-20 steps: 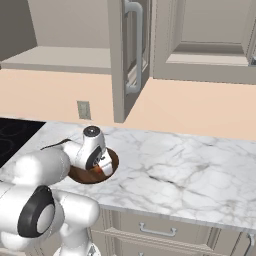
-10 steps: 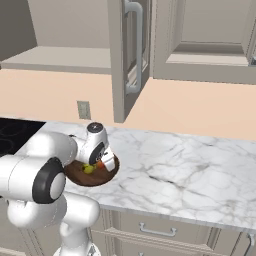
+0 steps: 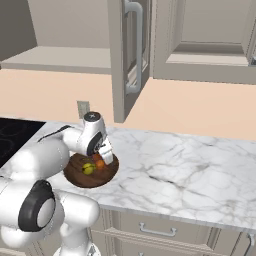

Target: Open the cabinet. Pick the mango and pear from the cabinet and place them into the bowl. Then close the cabinet.

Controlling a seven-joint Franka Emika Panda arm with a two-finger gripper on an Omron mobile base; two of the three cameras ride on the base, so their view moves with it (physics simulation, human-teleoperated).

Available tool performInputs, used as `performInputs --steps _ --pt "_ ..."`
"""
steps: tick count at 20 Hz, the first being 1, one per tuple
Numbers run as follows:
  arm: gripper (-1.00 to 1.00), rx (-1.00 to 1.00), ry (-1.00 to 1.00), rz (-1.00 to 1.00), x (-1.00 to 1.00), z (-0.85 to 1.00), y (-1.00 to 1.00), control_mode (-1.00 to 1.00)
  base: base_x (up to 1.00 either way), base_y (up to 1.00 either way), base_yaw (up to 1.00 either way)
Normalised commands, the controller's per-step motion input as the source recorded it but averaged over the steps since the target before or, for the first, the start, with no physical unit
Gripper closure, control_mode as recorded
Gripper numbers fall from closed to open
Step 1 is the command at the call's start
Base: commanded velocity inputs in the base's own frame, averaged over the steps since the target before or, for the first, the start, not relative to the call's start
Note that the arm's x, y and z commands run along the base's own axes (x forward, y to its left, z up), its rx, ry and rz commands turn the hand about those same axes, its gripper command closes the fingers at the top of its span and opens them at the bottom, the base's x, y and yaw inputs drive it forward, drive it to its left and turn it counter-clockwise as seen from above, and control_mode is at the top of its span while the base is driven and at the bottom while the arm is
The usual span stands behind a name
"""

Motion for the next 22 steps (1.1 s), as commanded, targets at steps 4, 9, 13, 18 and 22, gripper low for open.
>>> performInputs --steps 4,9,13,18,22 --pt "-1.0 0.0 0.0 -0.01 -0.74 0.98 -0.09 -1.0 0.0 0.0 0.0" --pt "-1.0 -0.13 -0.15 0.0 -0.85 1.0 -0.05 -1.0 0.0 0.0 0.0" --pt "-1.0 -0.36 -0.53 0.03 -1.0 0.92 0.0 -1.0 0.0 0.0 0.0" --pt "-1.0 -0.35 -0.66 0.12 -1.0 1.0 -0.05 -1.0 0.0 0.0 0.0" --pt "-1.0 -0.36 -0.55 0.12 -1.0 1.0 0.0 -1.0 0.0 0.0 0.0"
